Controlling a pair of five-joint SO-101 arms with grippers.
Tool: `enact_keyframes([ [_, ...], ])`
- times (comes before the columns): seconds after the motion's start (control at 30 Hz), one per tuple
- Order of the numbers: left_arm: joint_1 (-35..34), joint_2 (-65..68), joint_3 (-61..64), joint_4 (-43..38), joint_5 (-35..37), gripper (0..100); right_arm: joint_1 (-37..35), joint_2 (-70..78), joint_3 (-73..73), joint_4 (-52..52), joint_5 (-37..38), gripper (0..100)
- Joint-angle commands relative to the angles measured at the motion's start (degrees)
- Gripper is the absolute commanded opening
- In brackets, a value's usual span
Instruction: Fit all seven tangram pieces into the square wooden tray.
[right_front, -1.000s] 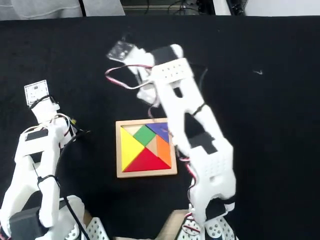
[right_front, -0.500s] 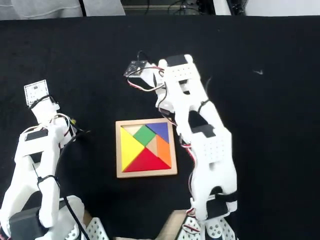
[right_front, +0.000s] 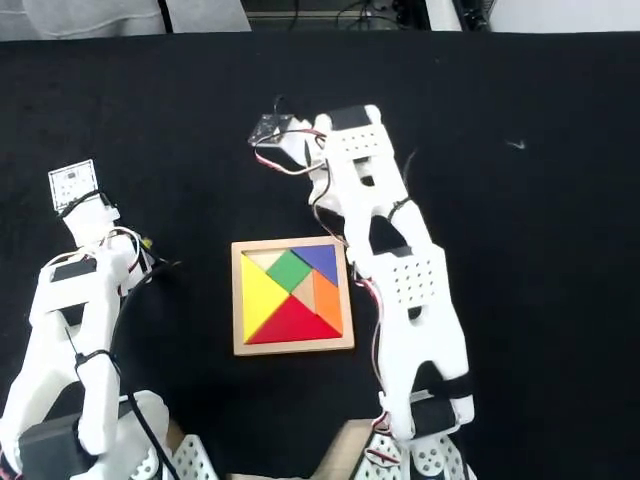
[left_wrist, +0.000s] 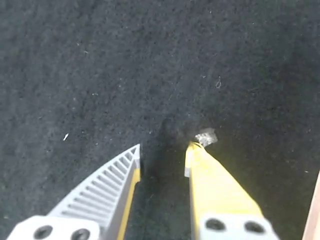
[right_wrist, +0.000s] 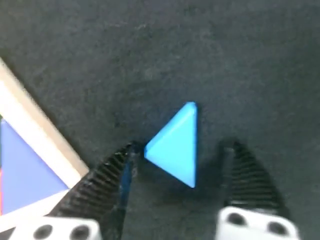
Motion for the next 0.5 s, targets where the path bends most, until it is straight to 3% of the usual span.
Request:
enact_keyframes([
  [0.0,0.04,-1.14,-0.66,-1.05,0.18,16,-0.09,1.71,-6.81,2.73,0.44,14.3],
  [0.47,0.04,-1.14,-0.66,-1.05,0.18,16,-0.35,3.38,-24.92,13.19,-2.29,3.5],
])
